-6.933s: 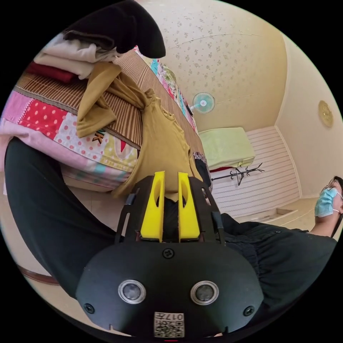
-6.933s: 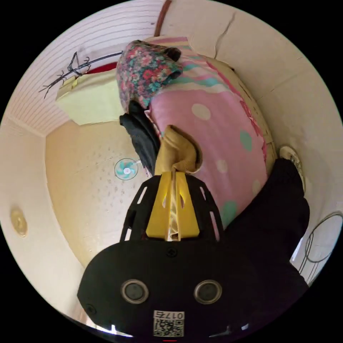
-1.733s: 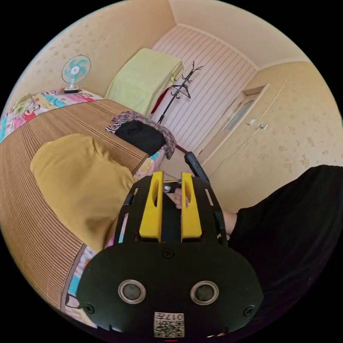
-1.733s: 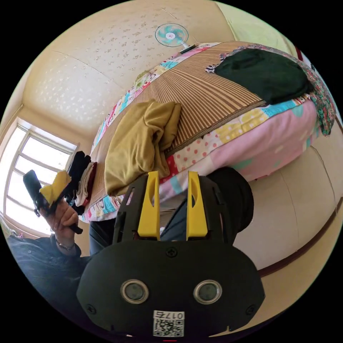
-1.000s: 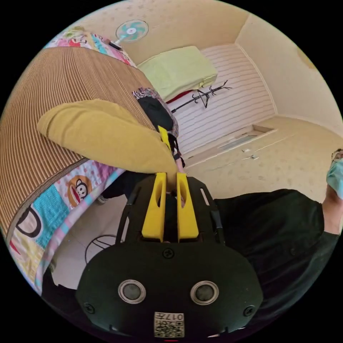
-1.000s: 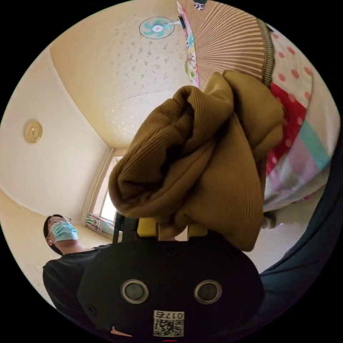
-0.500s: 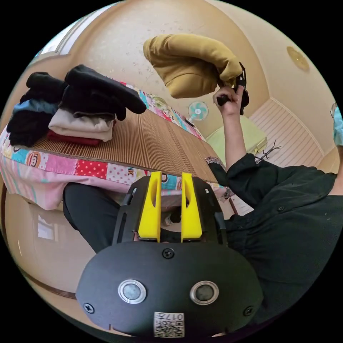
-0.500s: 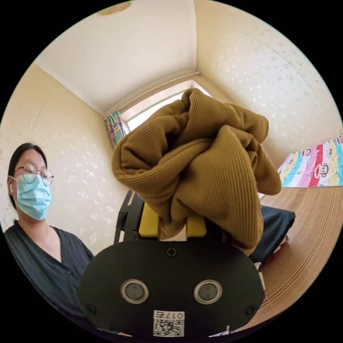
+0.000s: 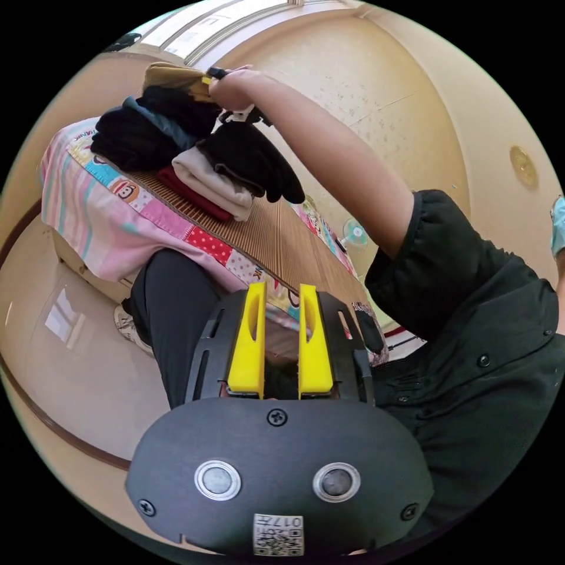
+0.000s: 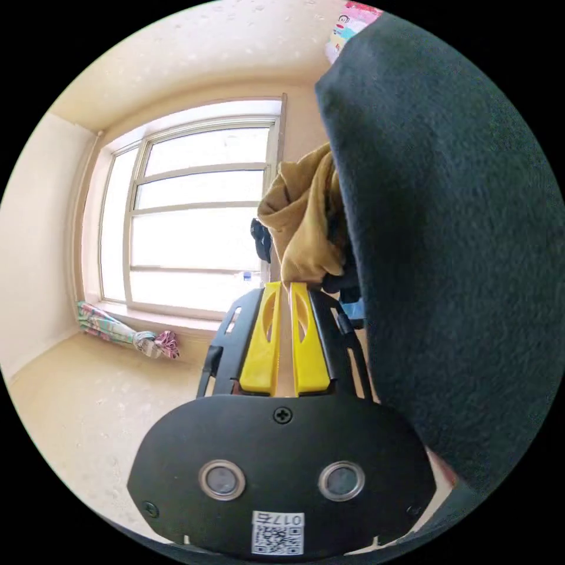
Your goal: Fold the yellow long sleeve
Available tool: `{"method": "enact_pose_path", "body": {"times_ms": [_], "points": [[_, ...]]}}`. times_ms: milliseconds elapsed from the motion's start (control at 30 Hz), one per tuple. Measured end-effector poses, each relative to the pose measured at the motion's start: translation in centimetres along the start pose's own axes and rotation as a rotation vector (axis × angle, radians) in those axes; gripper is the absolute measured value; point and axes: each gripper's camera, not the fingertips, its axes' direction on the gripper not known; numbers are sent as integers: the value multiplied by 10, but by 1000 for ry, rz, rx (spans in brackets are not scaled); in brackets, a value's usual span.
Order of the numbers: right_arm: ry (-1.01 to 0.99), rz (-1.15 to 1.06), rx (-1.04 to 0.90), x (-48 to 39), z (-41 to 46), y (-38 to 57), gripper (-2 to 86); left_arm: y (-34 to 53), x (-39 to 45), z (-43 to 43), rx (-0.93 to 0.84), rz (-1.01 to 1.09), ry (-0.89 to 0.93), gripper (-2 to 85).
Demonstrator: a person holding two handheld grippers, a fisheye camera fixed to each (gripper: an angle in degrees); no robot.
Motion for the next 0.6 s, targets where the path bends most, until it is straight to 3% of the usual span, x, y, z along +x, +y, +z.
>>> {"method": "enact_pose_path", "body": {"times_ms": [200,367,500,600], "points": [[197,-400,-96,-45,-31,63,11,-7,-15,22,-71,-1,-28,89],[436,-789,-180,-34,-143,147,7,-31,-10,31,-40,52,-14,100],[727,-654,-108,28,-258,208,6,-44,22,61,-75,183,-92,99],[940,-348,-18,82,-360,262,5,-46,53,114,-215,327,-183,88]]}}
